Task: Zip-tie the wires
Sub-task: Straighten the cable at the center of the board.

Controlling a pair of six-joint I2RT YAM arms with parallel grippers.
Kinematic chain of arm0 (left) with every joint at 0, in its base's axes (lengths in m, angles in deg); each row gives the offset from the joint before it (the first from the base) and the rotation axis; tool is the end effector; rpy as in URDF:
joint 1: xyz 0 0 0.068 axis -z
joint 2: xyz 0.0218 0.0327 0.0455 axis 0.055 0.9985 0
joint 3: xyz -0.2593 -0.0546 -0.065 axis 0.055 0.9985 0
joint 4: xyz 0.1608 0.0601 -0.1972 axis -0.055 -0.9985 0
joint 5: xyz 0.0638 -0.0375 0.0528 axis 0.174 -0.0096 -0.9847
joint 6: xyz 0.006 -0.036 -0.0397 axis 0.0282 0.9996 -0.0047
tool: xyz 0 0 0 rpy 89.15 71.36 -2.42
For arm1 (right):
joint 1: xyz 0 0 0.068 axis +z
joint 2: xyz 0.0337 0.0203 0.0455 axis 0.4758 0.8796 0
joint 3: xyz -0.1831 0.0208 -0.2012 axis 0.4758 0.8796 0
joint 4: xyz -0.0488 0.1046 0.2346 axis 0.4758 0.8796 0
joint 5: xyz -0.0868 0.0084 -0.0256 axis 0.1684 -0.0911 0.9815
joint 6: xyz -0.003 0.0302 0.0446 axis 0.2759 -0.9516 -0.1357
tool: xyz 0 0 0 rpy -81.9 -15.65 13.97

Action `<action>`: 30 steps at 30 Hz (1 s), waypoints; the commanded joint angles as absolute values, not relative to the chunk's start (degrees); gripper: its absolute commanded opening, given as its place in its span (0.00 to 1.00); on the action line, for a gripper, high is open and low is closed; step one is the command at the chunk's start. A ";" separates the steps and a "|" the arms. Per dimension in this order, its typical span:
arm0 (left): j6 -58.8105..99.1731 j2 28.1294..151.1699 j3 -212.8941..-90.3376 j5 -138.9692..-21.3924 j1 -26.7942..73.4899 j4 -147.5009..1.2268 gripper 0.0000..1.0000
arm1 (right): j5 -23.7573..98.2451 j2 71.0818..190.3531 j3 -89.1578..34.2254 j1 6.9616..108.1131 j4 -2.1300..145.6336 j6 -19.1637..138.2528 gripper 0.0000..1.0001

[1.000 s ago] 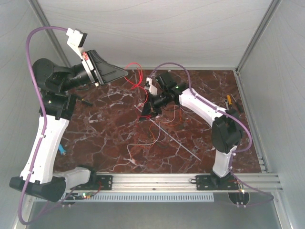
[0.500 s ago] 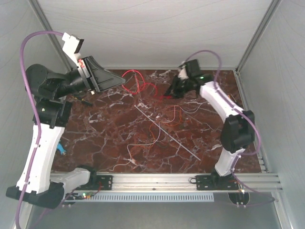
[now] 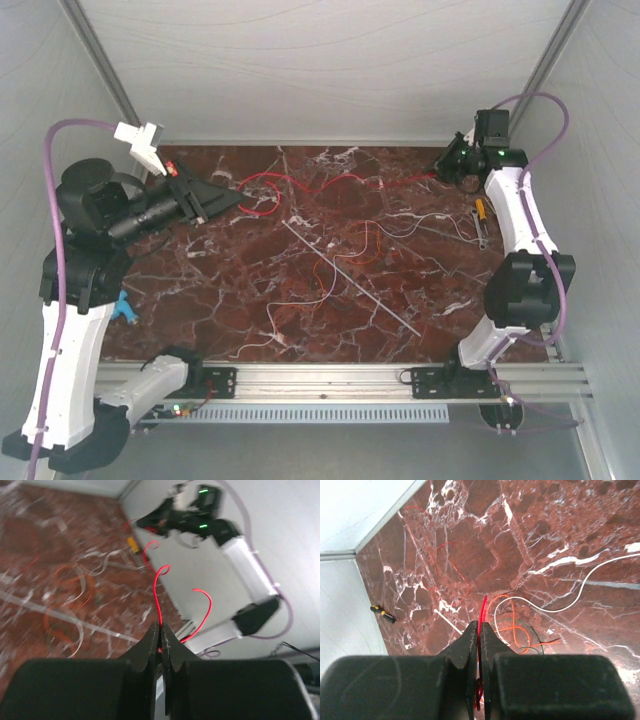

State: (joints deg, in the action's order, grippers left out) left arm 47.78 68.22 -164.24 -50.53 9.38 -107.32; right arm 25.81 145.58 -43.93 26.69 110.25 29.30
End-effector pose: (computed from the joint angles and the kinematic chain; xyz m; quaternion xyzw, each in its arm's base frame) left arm 0.1381 -0.0532 0.5019 0.0652 0.7103 -0.4973 0.4939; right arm 0.3747 0.0003 0.3462 0.2378 0.8749 0.2643 0.3290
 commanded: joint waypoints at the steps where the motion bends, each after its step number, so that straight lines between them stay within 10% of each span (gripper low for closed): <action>1: 40.70 65.71 -165.86 -63.96 9.61 -127.53 0.00 | 28.18 146.13 -47.42 25.25 111.63 31.90 0.00; 17: 43.33 68.33 -183.11 -99.45 9.61 -155.04 0.00 | 32.72 146.07 -46.17 18.97 113.76 34.41 0.00; 30: 40.29 66.91 -172.73 -83.16 9.57 -144.33 0.00 | 29.68 145.71 -43.14 18.62 111.09 33.49 0.00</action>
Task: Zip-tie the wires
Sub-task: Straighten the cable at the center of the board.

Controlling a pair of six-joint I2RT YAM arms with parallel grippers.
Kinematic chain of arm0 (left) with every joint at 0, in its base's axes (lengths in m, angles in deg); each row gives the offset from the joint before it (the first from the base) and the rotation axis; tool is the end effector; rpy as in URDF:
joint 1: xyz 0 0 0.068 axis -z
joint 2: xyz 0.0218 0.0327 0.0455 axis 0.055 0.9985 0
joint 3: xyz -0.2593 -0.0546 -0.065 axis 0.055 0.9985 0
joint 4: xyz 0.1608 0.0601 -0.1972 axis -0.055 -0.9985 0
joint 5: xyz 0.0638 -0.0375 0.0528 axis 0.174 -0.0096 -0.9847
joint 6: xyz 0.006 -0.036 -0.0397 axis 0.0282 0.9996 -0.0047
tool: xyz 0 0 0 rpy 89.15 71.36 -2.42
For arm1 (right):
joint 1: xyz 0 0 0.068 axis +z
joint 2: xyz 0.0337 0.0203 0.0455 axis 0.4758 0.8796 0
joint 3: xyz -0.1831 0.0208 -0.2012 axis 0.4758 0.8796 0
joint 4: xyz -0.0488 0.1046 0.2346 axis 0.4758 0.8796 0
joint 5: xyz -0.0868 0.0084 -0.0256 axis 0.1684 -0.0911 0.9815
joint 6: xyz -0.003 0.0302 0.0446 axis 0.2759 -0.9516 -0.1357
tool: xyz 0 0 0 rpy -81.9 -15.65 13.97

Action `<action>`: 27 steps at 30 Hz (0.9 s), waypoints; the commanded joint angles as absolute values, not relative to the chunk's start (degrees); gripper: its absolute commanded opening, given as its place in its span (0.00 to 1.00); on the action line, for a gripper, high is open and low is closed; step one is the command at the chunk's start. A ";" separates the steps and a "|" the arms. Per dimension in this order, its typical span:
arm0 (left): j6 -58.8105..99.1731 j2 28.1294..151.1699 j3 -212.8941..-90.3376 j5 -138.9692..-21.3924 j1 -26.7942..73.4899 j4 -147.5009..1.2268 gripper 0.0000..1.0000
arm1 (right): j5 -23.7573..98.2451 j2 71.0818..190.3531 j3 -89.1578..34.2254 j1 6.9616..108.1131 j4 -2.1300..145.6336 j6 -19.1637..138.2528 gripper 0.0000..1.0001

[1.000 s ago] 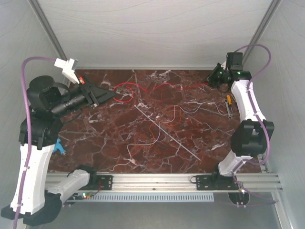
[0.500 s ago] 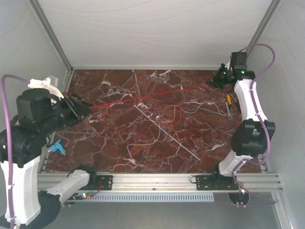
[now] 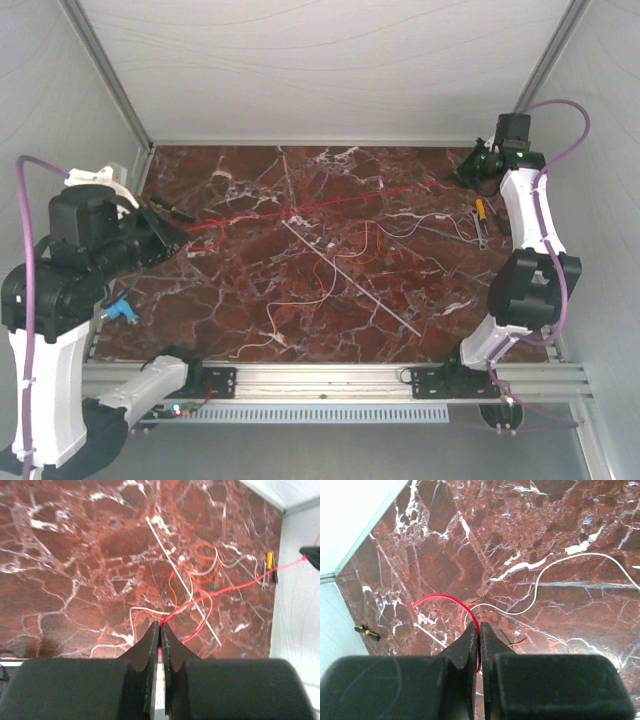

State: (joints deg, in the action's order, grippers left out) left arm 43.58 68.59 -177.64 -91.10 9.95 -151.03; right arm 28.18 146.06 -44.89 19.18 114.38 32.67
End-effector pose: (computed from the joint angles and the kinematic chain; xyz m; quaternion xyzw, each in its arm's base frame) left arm 0.0920 -0.0198 0.4831 -0.1769 0.8561 -0.1790 0.4513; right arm 0.3687 -0.0496 0.3428 0.2863 0.8752 0.2094 0.3290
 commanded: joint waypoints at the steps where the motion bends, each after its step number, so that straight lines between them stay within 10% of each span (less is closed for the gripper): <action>1: 40.56 66.45 -170.34 -79.72 9.63 -142.57 0.00 | 29.72 145.70 -42.76 19.23 110.61 33.54 0.00; 27: 44.03 71.32 -131.04 -66.26 18.99 -135.80 0.00 | 35.83 161.79 -42.04 28.42 102.52 34.15 0.00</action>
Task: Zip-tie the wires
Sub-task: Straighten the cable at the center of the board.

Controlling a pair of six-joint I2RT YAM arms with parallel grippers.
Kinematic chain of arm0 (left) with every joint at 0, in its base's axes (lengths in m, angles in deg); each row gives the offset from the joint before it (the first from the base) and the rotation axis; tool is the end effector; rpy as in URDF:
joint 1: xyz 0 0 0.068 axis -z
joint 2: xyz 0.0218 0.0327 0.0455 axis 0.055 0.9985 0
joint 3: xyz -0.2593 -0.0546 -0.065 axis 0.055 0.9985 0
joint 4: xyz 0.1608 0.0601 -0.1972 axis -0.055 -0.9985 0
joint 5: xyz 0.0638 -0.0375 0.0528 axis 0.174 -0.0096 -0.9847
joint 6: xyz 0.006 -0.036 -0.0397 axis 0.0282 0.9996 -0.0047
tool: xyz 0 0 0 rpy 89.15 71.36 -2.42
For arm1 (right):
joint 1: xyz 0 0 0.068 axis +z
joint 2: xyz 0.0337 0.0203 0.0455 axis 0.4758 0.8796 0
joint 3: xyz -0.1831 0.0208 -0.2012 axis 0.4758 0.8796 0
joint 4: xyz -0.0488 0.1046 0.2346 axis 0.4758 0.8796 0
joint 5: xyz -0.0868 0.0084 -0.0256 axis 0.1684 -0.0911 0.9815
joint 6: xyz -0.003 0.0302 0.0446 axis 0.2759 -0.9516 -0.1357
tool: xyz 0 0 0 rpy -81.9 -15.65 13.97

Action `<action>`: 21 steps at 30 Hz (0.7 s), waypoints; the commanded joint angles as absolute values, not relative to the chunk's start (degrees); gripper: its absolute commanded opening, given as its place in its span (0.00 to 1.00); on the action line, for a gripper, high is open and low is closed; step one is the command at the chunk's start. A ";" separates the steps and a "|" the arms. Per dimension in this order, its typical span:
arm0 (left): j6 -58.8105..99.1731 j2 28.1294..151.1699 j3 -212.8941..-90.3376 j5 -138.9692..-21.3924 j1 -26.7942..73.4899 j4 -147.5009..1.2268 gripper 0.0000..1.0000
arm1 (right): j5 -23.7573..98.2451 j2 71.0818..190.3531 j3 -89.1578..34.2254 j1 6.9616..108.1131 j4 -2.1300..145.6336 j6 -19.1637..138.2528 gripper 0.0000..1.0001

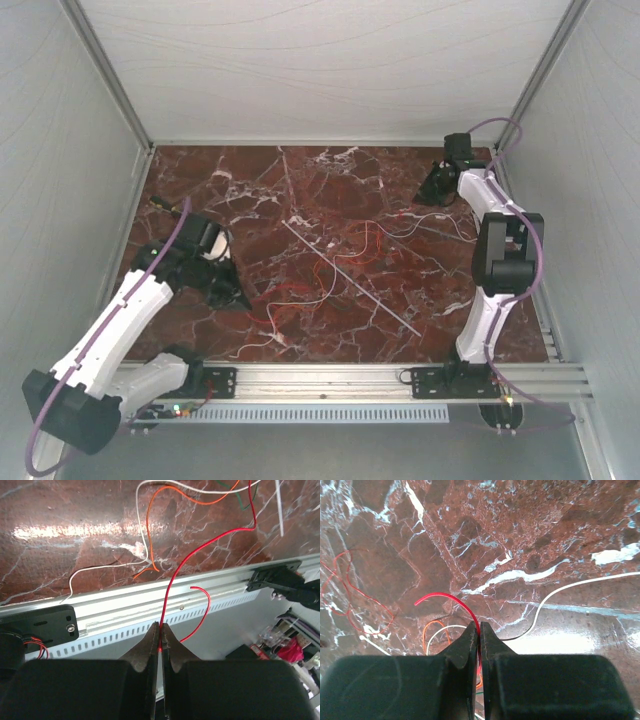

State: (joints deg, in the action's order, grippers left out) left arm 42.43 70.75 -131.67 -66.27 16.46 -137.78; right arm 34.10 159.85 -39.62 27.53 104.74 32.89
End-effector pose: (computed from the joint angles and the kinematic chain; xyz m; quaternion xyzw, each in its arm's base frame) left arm 0.1510 -0.0681 0.2770 -0.0806 0.9587 -0.2568 0.0914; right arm 0.4215 0.0001 0.2329 0.2549 0.9177 0.1679 0.2541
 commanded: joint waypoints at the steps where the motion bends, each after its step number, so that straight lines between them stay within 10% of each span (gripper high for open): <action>1: 44.32 71.71 -130.37 -66.63 19.75 -135.80 0.00 | 35.90 162.64 -42.28 28.72 102.46 34.41 0.00; 21: 45.57 79.05 -121.90 -68.77 23.25 -129.10 0.02 | 35.77 173.39 -48.22 31.62 102.97 36.38 0.09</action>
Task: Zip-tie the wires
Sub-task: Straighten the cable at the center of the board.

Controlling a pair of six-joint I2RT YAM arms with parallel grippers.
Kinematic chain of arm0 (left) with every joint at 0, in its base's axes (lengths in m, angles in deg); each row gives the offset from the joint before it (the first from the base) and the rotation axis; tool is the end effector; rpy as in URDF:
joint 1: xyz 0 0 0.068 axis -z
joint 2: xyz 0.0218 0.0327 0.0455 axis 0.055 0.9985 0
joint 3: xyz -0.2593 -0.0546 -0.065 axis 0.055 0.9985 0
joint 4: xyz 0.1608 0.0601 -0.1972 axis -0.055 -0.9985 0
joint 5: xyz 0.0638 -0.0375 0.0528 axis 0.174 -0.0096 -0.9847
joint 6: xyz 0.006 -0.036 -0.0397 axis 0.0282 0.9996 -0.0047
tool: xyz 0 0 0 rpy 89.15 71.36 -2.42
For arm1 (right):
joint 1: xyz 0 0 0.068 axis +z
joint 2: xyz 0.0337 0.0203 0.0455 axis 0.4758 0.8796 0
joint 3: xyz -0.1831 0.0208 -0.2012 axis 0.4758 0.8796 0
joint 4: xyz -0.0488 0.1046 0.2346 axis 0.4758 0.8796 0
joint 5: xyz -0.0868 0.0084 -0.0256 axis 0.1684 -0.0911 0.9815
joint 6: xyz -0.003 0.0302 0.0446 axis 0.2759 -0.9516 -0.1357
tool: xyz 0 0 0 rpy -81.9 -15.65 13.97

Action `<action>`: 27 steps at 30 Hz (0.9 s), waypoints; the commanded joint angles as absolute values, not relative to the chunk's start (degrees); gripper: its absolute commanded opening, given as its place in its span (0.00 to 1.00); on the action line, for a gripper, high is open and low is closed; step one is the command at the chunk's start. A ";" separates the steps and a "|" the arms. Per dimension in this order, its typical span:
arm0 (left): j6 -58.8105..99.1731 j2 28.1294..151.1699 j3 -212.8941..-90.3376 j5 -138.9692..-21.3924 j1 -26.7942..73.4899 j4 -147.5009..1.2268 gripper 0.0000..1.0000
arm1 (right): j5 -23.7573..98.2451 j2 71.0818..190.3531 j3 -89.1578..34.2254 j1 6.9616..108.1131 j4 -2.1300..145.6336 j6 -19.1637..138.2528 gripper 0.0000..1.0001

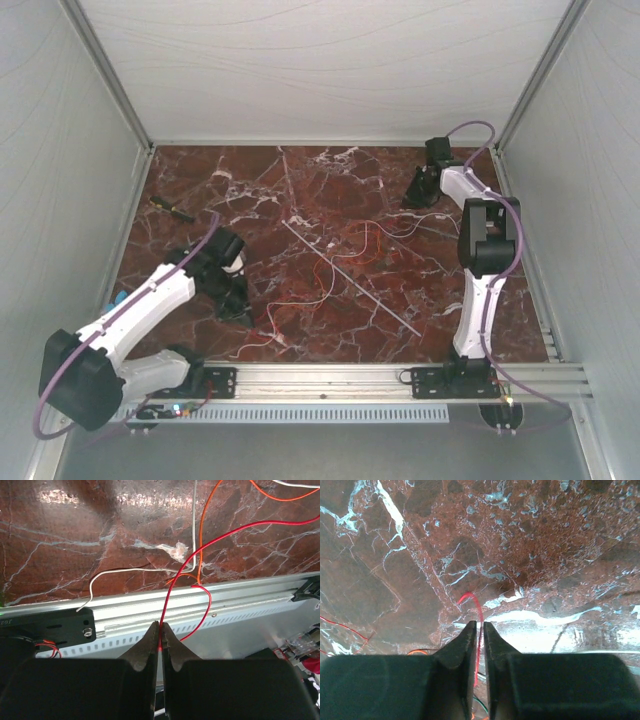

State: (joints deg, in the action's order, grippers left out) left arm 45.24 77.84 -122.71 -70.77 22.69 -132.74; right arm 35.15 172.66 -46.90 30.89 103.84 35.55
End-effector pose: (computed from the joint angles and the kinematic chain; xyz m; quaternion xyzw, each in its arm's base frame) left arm 0.1536 -0.0864 0.2157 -0.0762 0.9798 -0.1848 0.0103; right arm 0.4611 0.0259 0.1780 0.2150 0.9398 0.1510 0.2184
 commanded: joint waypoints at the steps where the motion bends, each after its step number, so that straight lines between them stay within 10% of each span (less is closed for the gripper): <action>1: 45.34 79.30 -121.76 -68.77 23.34 -129.09 0.04 | 35.65 173.20 -47.85 31.76 103.05 36.52 0.13; 11: 41.70 79.60 -122.86 -65.20 23.64 -130.46 0.30 | 35.99 168.20 -44.06 32.34 102.98 36.96 0.34; 27: 40.15 77.40 -136.25 -77.06 23.65 -137.03 1.00 | 39.44 160.30 -48.82 33.05 106.65 37.73 0.67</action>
